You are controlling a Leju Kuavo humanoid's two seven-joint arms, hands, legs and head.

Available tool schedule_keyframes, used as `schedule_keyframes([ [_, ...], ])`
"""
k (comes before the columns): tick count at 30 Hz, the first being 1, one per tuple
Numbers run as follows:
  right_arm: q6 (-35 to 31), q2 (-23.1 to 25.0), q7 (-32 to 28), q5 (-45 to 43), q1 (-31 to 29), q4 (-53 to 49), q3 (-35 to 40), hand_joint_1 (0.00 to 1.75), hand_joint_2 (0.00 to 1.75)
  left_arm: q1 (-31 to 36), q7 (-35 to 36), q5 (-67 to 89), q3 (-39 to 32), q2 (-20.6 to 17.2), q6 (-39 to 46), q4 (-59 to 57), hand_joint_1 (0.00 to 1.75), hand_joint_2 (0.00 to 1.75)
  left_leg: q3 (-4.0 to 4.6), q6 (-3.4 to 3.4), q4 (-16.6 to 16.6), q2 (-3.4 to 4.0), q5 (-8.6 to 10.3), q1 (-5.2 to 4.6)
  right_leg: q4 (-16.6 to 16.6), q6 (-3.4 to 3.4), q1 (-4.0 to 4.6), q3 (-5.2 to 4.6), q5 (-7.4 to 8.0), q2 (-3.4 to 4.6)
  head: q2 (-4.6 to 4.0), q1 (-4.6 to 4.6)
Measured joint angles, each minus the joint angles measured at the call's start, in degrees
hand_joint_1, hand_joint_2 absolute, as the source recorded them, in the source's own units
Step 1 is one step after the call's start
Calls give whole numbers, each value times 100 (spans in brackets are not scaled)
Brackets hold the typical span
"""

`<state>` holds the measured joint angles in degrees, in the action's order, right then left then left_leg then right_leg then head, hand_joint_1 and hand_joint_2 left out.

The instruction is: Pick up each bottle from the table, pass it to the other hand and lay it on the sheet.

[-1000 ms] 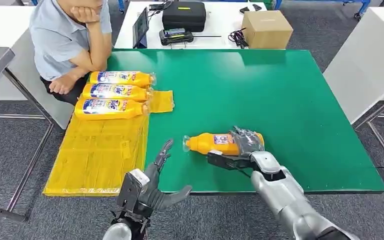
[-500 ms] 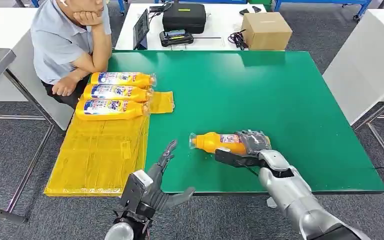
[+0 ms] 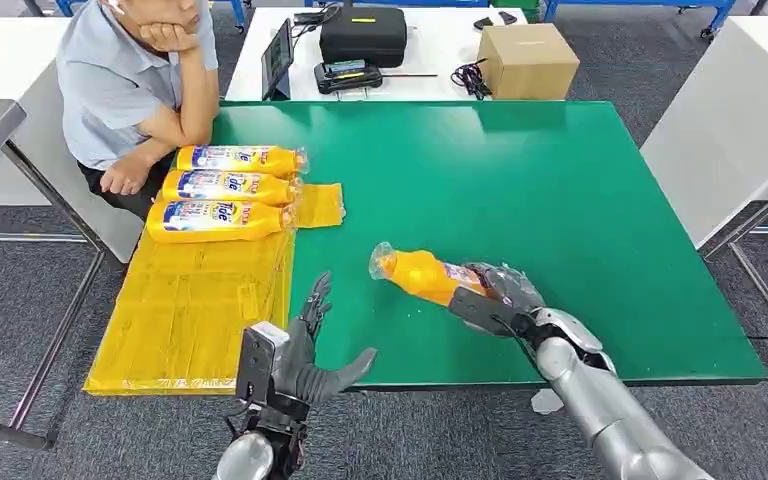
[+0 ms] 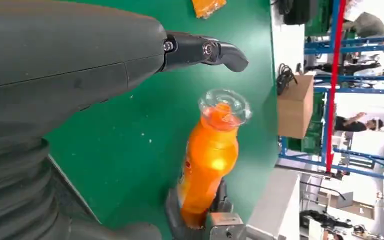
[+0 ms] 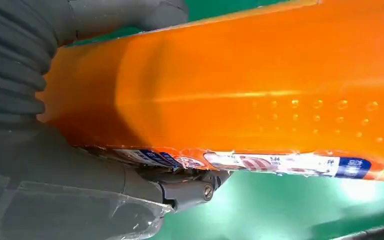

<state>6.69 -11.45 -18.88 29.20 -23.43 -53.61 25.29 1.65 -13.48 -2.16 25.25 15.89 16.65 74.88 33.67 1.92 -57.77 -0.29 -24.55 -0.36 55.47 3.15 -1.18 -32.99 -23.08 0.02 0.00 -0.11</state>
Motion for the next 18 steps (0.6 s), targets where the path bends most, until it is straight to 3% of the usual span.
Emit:
schedule_keyframes([
  [12,-158,723,-127,-595,457,-1209,-9,175,175,153,-291,-1550,-138,15,-275,-560,0,175,74,3,0,-20,11,-1,8,4,-2,-62,0,-8,0,2],
  [18,-330,1204,-262,-647,493,-1384,380,175,175,295,-420,-2240,-147,92,-439,-687,0,175,90,3,0,-25,11,0,8,3,-1,-83,-1,-10,0,0],
])
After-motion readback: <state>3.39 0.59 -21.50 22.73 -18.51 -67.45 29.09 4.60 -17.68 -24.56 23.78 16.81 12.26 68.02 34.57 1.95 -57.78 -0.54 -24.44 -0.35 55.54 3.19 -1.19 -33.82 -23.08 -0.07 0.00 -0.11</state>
